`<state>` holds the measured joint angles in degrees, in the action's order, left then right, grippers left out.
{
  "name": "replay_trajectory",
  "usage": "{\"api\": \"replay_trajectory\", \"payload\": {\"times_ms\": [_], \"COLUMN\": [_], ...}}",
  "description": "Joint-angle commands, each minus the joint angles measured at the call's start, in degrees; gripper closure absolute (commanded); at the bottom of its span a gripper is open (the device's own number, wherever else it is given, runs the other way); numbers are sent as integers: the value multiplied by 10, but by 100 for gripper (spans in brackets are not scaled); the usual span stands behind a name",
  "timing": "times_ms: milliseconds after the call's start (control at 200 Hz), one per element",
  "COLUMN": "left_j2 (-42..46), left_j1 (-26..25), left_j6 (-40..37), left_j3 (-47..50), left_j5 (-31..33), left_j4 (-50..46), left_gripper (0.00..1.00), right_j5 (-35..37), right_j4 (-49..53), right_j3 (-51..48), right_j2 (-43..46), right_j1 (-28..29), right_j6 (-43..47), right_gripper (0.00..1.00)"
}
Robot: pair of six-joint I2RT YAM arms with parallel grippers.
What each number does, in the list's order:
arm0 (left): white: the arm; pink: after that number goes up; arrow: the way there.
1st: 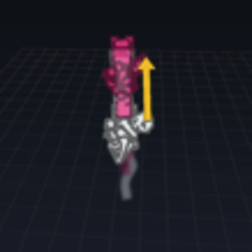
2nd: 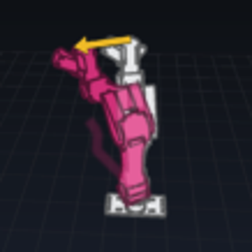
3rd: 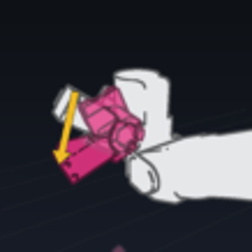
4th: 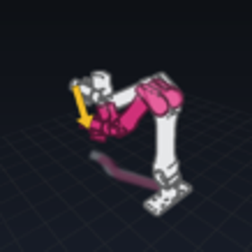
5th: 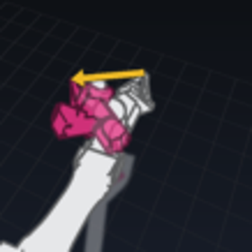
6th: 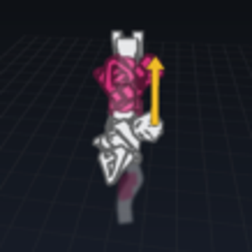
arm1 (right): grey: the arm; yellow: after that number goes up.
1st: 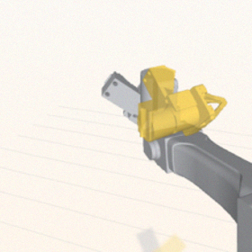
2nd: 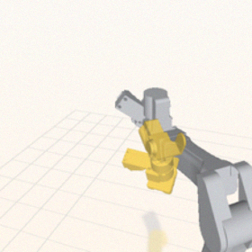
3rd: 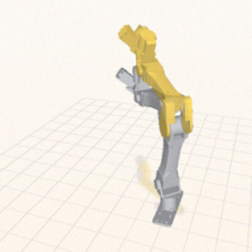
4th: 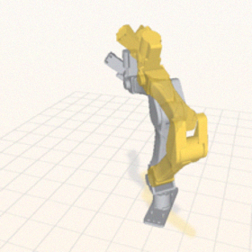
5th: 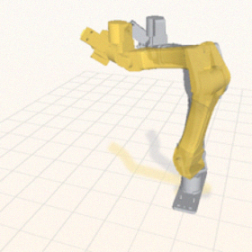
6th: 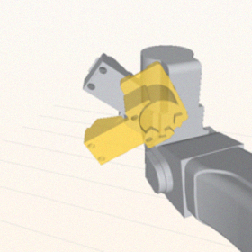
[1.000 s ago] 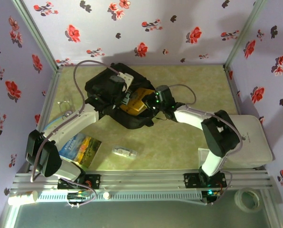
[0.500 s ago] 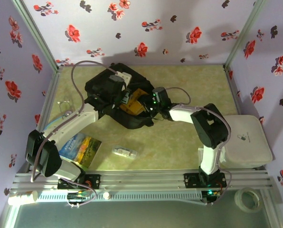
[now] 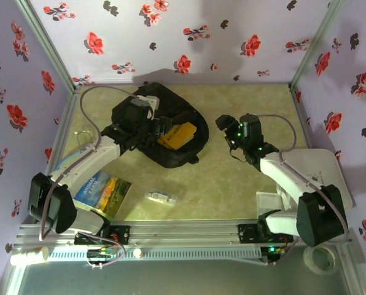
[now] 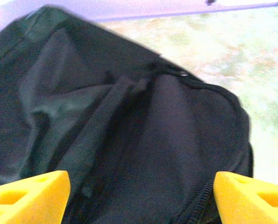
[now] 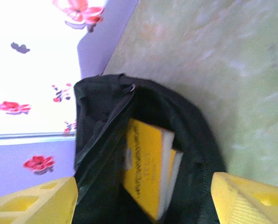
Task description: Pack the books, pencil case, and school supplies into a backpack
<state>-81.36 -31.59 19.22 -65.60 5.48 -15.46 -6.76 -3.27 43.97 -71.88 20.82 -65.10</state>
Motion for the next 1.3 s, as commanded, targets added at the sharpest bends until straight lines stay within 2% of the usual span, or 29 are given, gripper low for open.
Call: {"api": "replay_trajectory", "payload": {"times_ms": [0,160,260,570,710,855,930,1115,1295], "left_j2": [9,24,33,127,178,205,184,65,-77], "left_j1": [61,115,138,165,169,172,179,198,198], "left_j6": [133,221,241,209,155,156,190,280,299], "left_j3": [34,94,126,189,210,211,199,165,96], "left_j5": [1,-8,-58,-77,-141,-135,-114,-101,-167], "left_j4": [-30,-8,28,81,111,102,81,42,29], "left_gripper": [17,11,7,6,6,5,4,7,11], "right_j5": [58,64,58,57,57,54,51,49,51], "right_j4": [69,78,75,70,67,63,61,61,67], "right_j3": [1,12,13,12,12,13,15,15,14], "right_j2": [18,12,5,-7,-10,-16,-21,-22,-16], "right_j1": [-5,-6,-5,-5,-6,-6,-6,-6,-6], "right_j6": [51,60,57,51,49,46,44,44,47], "right_gripper": [23,22,22,22,21,21,21,21,21]}}
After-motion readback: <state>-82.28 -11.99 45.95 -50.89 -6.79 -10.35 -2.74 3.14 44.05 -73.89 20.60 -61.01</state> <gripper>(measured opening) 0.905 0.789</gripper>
